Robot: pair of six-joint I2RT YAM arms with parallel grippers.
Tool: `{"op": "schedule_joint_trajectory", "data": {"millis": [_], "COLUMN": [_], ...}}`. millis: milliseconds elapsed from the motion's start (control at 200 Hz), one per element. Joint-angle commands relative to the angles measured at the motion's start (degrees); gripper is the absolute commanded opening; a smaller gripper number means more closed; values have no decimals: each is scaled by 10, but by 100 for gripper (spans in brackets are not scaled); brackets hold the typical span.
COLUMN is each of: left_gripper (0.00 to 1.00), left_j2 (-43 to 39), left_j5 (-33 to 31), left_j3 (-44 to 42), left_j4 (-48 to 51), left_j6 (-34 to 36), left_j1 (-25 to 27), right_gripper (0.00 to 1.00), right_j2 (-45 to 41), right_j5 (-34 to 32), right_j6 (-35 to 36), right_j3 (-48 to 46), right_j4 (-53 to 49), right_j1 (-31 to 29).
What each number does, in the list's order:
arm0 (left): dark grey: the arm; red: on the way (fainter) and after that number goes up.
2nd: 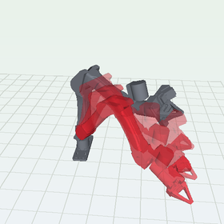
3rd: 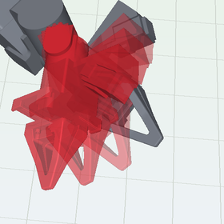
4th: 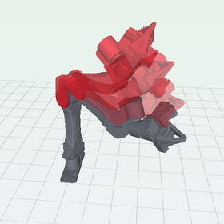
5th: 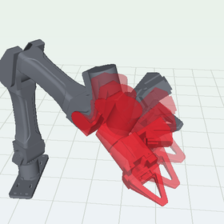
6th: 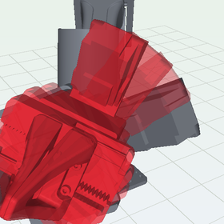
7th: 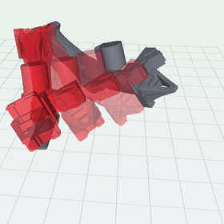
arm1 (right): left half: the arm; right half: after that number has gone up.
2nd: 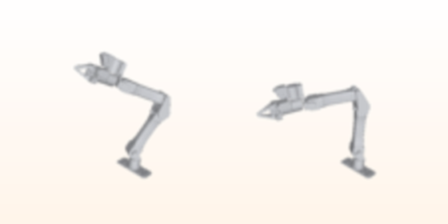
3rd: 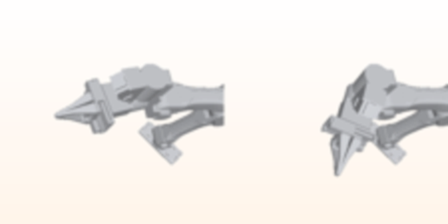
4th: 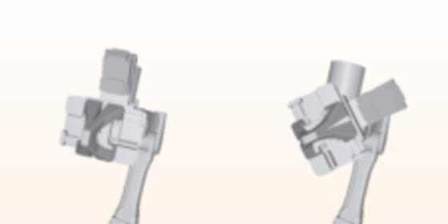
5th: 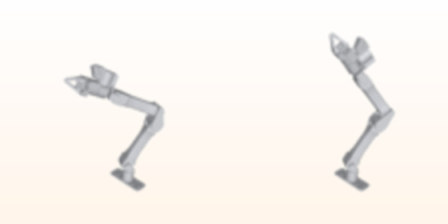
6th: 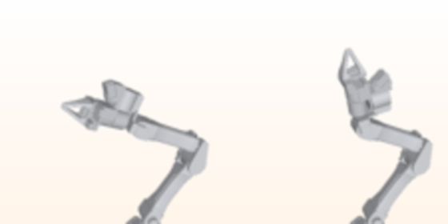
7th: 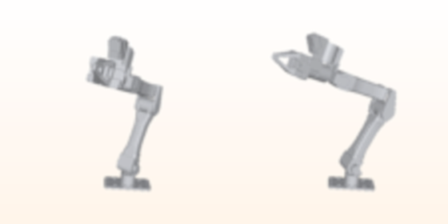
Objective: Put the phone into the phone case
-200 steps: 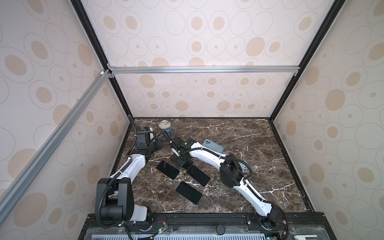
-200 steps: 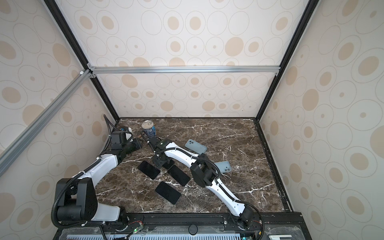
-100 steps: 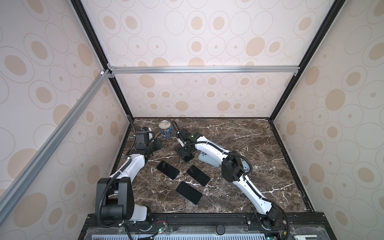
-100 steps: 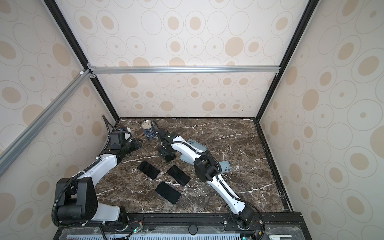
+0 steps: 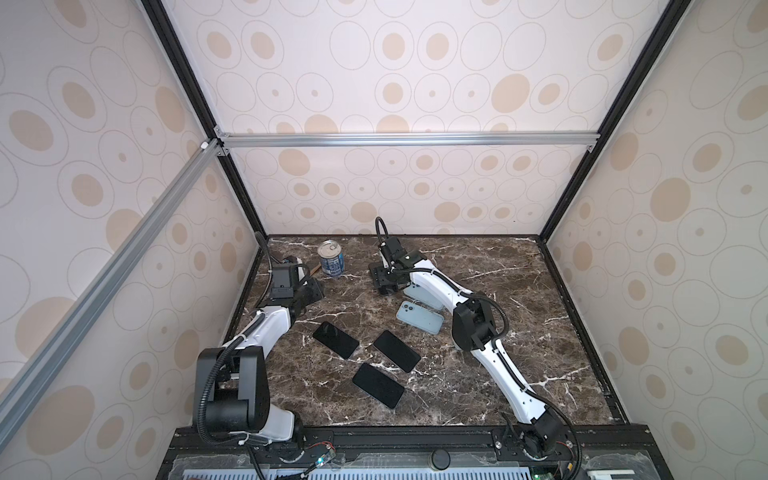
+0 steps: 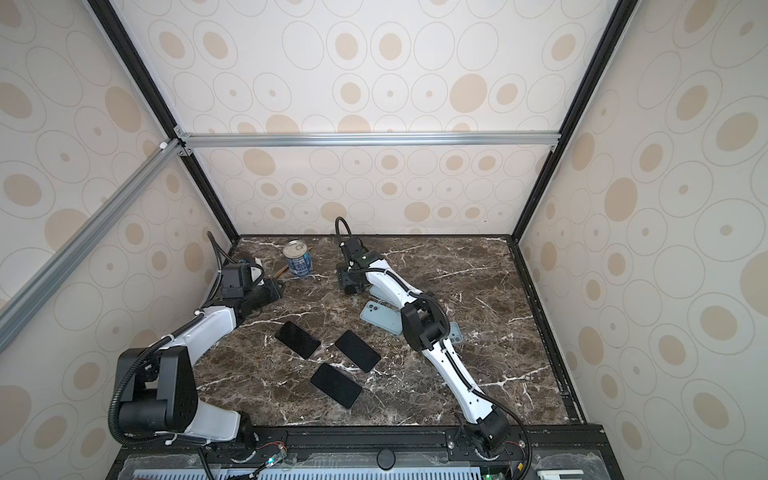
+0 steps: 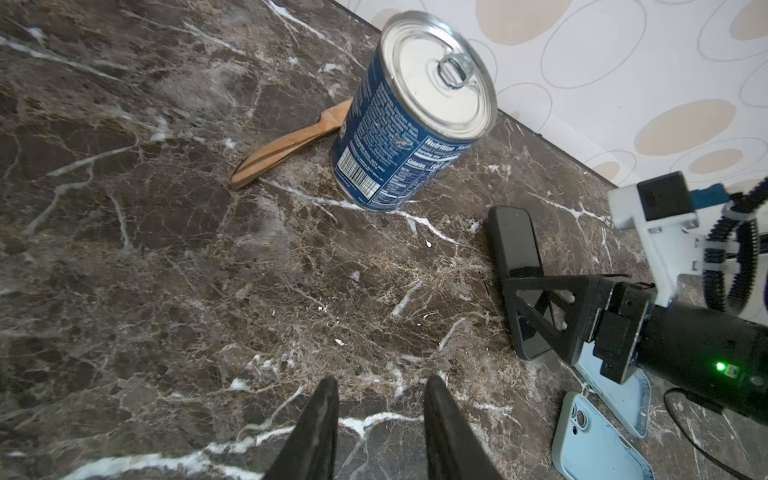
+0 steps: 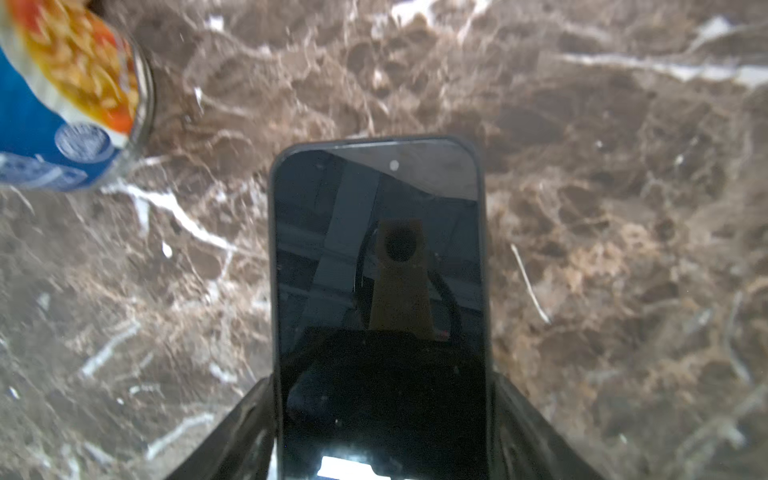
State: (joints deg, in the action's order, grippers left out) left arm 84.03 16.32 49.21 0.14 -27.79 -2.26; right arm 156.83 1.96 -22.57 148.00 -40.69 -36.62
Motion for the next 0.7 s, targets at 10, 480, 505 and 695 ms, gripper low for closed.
{"op": "schedule_joint_trajectory", "data": {"millis": [10, 480, 505, 695], "left_gripper": [35, 35, 35, 35], "left_j2": [-3, -35, -38, -59], "left_j5": [-11, -13, -9, 8], "left_j3": [6, 2, 1, -4], "left_j4": [2, -3, -5, -24], "left_j6": [8, 5, 3, -11], "left_j1": [-5, -5, -5, 20], "right_gripper": [76, 91, 91, 90], "right_j2": [24, -47, -64, -245], "right_j5": [35, 127, 130, 137], "right_j6": [-13, -13, -5, 41], "right_j3": [13, 7, -1, -192], "right_j4": [89, 103, 95, 83], "right_j1": [-5, -8, -10, -22]}}
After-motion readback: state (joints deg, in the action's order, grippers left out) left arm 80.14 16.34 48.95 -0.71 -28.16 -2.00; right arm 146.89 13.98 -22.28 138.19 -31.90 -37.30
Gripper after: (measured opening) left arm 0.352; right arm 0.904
